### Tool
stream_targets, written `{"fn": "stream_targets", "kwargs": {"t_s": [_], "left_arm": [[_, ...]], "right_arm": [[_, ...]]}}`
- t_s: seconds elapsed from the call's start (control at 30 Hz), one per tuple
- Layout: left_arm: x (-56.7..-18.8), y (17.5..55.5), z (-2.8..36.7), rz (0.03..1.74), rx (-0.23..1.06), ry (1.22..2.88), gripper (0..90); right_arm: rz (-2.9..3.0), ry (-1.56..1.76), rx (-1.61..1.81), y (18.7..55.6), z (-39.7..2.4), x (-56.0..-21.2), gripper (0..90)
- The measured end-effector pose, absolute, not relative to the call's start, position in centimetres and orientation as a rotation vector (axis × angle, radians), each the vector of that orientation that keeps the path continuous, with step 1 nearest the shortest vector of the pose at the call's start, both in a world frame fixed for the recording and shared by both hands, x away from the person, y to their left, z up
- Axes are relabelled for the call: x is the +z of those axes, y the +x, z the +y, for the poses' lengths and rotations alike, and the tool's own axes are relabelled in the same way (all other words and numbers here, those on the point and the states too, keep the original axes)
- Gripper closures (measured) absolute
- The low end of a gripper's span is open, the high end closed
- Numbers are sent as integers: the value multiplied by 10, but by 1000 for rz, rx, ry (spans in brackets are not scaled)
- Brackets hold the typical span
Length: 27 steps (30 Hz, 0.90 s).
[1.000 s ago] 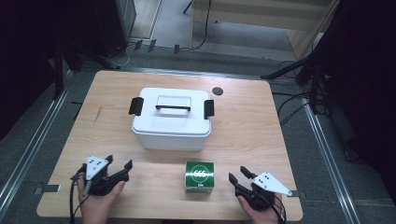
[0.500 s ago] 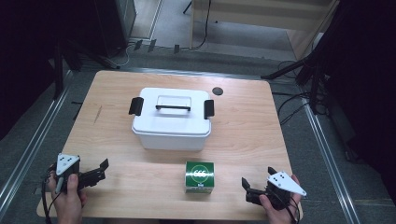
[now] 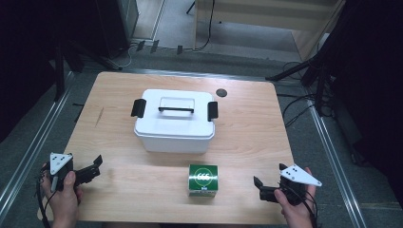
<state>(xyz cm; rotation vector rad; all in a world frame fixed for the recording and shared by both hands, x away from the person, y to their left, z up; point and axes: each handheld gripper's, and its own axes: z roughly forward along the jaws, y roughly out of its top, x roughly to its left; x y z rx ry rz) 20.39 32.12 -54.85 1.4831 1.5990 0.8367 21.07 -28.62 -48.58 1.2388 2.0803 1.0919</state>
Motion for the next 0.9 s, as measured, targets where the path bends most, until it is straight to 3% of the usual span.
{"fn": "stream_targets", "kwargs": {"t_s": [0.8,0.9], "left_arm": [[-551,207,312,1570,857,1552,0],[-551,208,312,1570,857,1557,0]], "right_arm": [[2430,1063,927,284,-271,-431,6],[2489,1028,887,299,-266,-424,58]]}}
